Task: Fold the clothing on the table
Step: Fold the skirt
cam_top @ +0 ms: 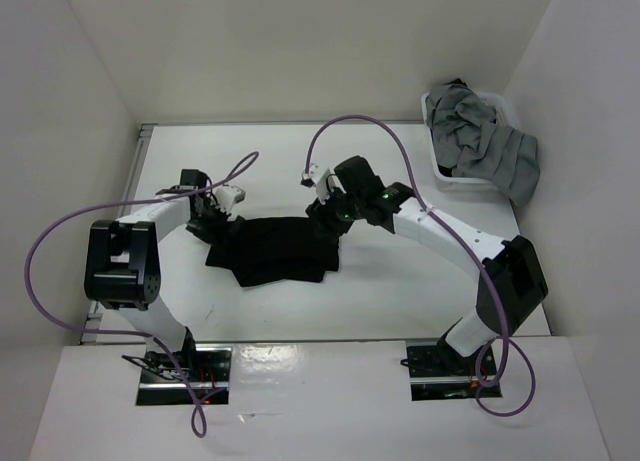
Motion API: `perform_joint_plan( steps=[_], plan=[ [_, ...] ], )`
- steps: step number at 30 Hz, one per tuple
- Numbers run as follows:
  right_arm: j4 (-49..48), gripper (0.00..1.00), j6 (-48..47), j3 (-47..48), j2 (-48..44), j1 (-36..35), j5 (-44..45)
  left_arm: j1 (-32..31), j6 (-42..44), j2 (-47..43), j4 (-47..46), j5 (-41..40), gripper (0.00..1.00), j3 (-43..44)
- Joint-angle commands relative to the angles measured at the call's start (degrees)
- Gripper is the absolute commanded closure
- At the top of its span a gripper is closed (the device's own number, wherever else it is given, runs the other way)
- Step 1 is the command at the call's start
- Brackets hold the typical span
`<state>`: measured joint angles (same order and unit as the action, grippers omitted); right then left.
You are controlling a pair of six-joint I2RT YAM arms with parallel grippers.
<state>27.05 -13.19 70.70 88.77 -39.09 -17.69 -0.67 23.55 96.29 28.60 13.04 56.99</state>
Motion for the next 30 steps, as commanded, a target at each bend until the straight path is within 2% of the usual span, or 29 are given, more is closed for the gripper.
perform_joint_plan(
  steps=[1,4,7,8,9,11,12,15,16,18,19,23,24,29,30],
  plan=[
    [-1.91,0.39,-0.61,-0.30,0.17,0.33,0.29,1.02,-0.17,3.36,-0.47,4.36,0.03,1.37],
    [-1.91,0.39,-0.61,-0.30,0.17,0.33,0.82,1.55,0.44,5.56,-0.47,5.68,0.05,1.89],
    [-1.91,0.39,-0.61,-0.30,0.17,0.33,0.82,1.55,0.97,7.49,-0.47,6.21,0.15,1.89],
    [-1.91,0.39,-0.61,-0.30,0.17,0.33,1.34,1.55,0.97,8.12,-0.47,6.21,0.21,2.59],
    [-1.91,0.39,-0.61,-0.30,0.70,0.33,1.35,1.55,0.97,9.34,0.40,6.21,0.34,2.60],
    [-1.91,0.39,-0.61,-0.30,0.70,0.33,1.35,1.55,0.97,9.88,1.89,6.83,0.48,4.17],
    [-1.91,0.39,-0.61,-0.30,0.70,0.33,1.35,1.55,1.58,10.66,2.94,7.35,0.61,4.18],
    [-1.91,0.39,-0.08,-0.30,0.70,0.33,1.96,1.02,2.20,11.20,5.23,7.35,0.79,5.67],
    [-1.91,0.39,-0.08,-0.30,0.70,0.33,1.96,1.02,2.20,11.20,5.24,8.14,0.90,6.20],
    [-2.43,0.39,-0.08,-0.30,0.17,0.33,3.19,1.02,3.08,10.58,7.26,8.76,0.97,6.72],
    [-2.44,0.39,0.62,-0.30,0.17,0.33,3.89,0.50,3.08,9.89,8.04,8.76,1.00,6.73],
    [-3.14,0.39,3.87,0.41,2.01,0.94,10.91,-0.04,0.72,8.74,10.15,9.29,1.00,8.39],
    [-2.62,0.35,4.74,1.28,2.72,1.64,11.45,-0.04,0.71,8.74,10.16,9.29,1.00,8.40],
    [-0.42,0.32,10.37,3.31,7.64,5.51,8.91,-0.04,-1.84,8.74,11.30,9.29,1.00,8.93],
    [-0.42,0.27,10.99,3.92,9.65,6.21,7.51,-0.04,-2.45,8.74,11.82,9.29,1.00,9.45]
  ],
)
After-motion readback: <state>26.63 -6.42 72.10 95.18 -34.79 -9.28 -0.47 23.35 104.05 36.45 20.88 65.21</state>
